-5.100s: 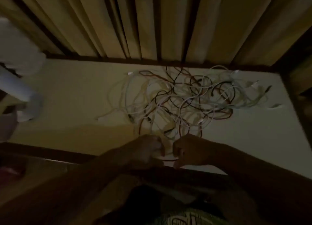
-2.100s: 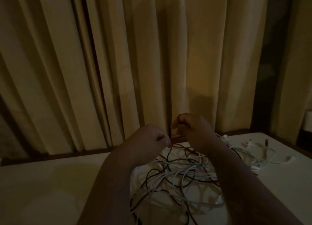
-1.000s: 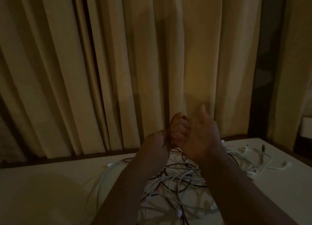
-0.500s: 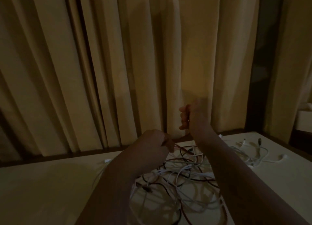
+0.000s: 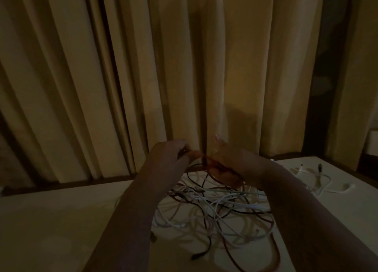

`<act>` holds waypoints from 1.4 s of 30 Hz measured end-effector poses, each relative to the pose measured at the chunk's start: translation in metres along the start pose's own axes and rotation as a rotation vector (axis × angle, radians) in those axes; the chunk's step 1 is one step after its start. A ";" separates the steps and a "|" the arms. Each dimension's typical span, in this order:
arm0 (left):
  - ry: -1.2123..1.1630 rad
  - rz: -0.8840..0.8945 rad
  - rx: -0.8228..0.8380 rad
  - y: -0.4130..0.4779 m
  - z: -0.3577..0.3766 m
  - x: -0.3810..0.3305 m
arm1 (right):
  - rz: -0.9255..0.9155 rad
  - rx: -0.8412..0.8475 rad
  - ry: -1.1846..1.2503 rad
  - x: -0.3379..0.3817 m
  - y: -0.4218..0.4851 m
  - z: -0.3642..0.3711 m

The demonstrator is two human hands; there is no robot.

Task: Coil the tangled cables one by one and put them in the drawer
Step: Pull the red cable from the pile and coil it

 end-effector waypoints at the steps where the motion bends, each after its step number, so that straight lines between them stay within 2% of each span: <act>1: -0.028 0.010 -0.032 -0.001 0.001 -0.001 | -0.050 0.043 0.099 0.005 -0.007 -0.001; 5: -0.167 0.008 -0.097 -0.001 0.011 -0.002 | -0.186 0.177 0.513 0.026 -0.032 0.000; 7: -0.213 0.022 -0.107 -0.001 0.019 -0.003 | -0.260 0.183 0.742 0.037 -0.035 0.001; 10: -0.241 0.030 -0.093 -0.003 0.032 -0.003 | -0.388 0.141 1.027 0.047 -0.041 -0.005; 13: -0.231 0.033 -0.005 -0.004 0.045 -0.009 | -0.562 0.108 1.207 0.054 -0.043 -0.011; 16: -0.195 0.026 0.135 -0.006 0.059 -0.016 | -0.663 -0.053 1.280 0.052 -0.043 -0.020; 18: -0.155 0.016 0.240 -0.009 0.064 -0.021 | -0.682 -0.210 1.216 0.048 -0.042 -0.029; 21: -0.069 -0.032 0.358 -0.013 0.066 -0.026 | -0.592 -0.489 0.993 0.038 -0.037 -0.043; 23: -0.044 -0.080 0.398 -0.013 0.063 -0.026 | -0.525 -0.639 0.750 0.034 -0.034 -0.047; 26: -0.015 -0.116 0.406 -0.013 0.054 -0.026 | -0.448 -0.696 0.286 0.027 -0.035 -0.043; 29: 0.023 -0.091 0.309 -0.010 0.039 -0.022 | -0.344 -0.648 -0.180 0.017 -0.035 -0.034; 32: 0.028 -0.071 0.256 -0.007 0.030 -0.016 | -0.286 -0.570 -0.317 0.011 -0.027 -0.028; 36: 0.071 0.003 0.110 -0.002 0.023 -0.015 | -0.174 -0.366 -0.307 0.005 -0.016 -0.020; 39: 0.060 0.043 -0.025 0.000 0.017 -0.014 | -0.070 -0.194 -0.105 0.002 -0.010 -0.015; 42: -0.006 0.052 -0.106 0.001 0.016 -0.011 | -0.094 -0.026 0.051 0.007 -0.014 -0.007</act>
Point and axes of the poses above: each hand's wrist, its own y-axis towards the middle knuckle, its own z-axis out of the palm, x = y × z, the point moved 4 cm from there along y, towards the middle knuckle
